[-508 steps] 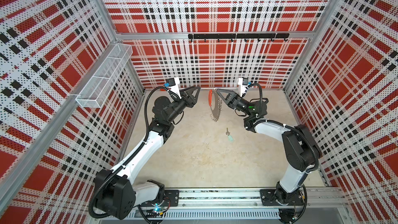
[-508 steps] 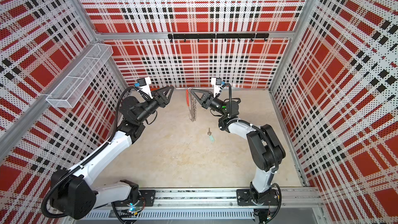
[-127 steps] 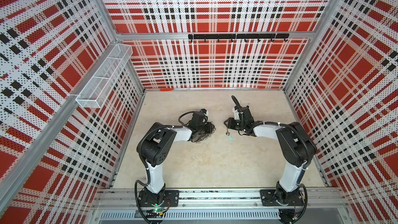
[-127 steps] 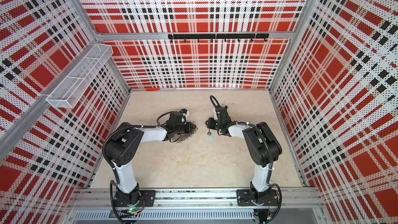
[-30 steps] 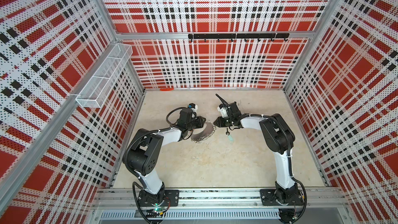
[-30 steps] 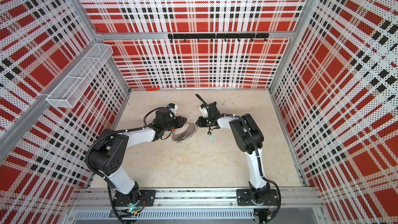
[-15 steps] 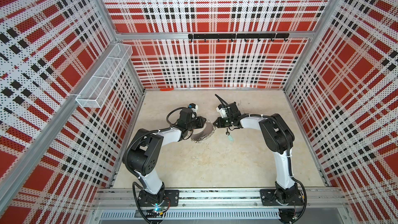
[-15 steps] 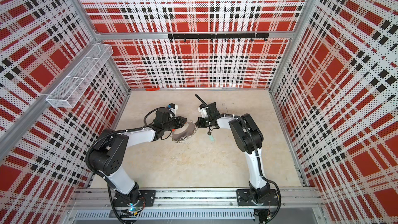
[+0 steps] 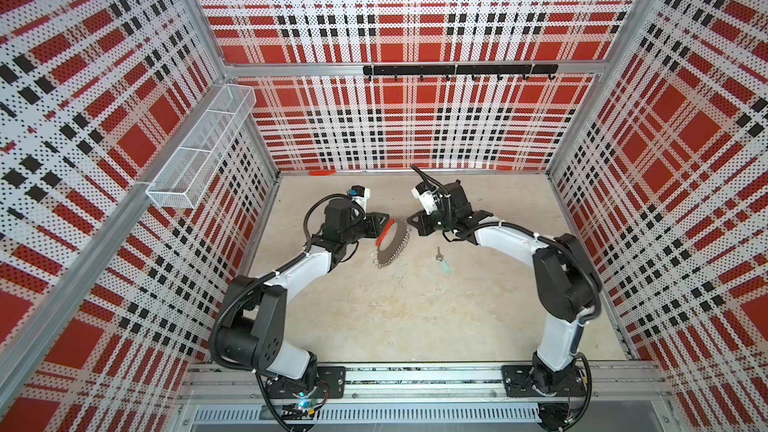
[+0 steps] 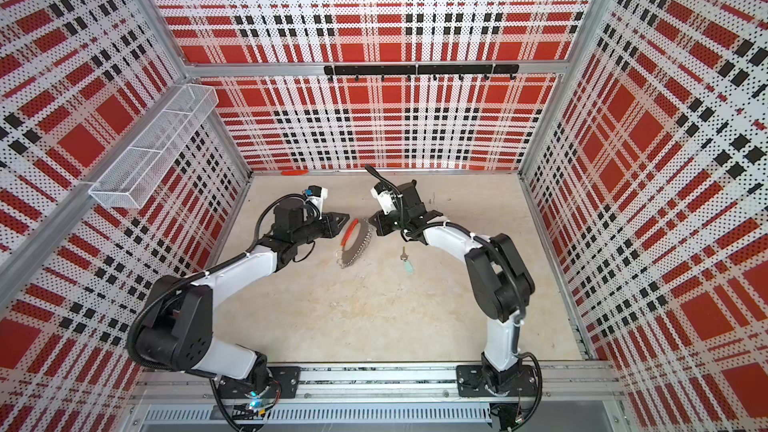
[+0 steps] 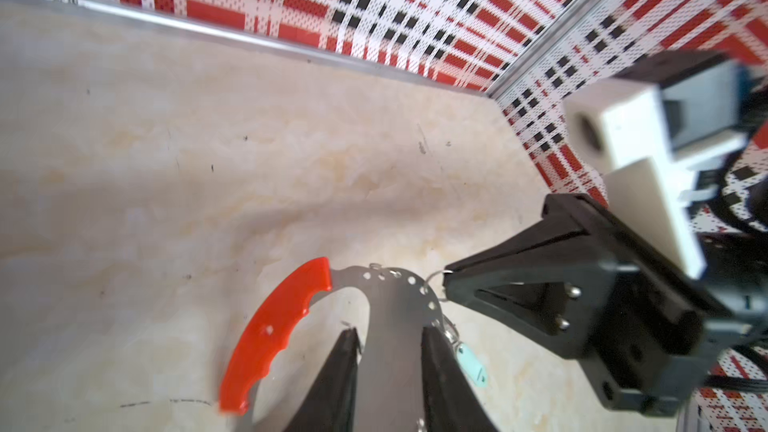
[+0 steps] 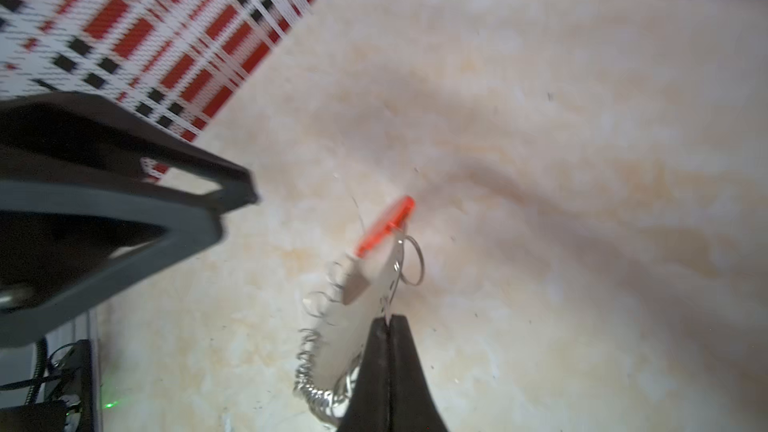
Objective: Put the keys on the keyring
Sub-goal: 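Lift the plate off the table with both grippers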
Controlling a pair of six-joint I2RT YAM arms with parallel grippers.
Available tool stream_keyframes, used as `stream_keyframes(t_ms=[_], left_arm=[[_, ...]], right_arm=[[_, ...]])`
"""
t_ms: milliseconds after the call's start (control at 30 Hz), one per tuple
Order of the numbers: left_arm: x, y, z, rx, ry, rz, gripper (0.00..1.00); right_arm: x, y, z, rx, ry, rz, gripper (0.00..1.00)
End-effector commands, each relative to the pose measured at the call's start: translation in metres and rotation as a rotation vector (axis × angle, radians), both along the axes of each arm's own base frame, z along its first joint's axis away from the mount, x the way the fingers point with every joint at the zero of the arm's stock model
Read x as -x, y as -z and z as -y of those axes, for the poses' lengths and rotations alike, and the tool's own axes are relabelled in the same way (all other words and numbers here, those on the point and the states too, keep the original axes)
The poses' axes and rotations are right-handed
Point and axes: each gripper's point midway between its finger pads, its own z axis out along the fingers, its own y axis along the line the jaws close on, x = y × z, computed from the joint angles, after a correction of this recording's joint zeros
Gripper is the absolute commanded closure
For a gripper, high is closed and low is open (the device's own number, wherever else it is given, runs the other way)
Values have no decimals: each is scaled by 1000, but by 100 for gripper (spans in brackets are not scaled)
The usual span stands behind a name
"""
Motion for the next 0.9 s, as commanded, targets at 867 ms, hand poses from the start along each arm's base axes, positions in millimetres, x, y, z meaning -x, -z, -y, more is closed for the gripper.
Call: stream_keyframes(t_ms=[867], left_arm=[[60, -148, 42, 291, 372, 263, 69]], right_arm=[[73, -180, 12, -477, -223, 278, 100]])
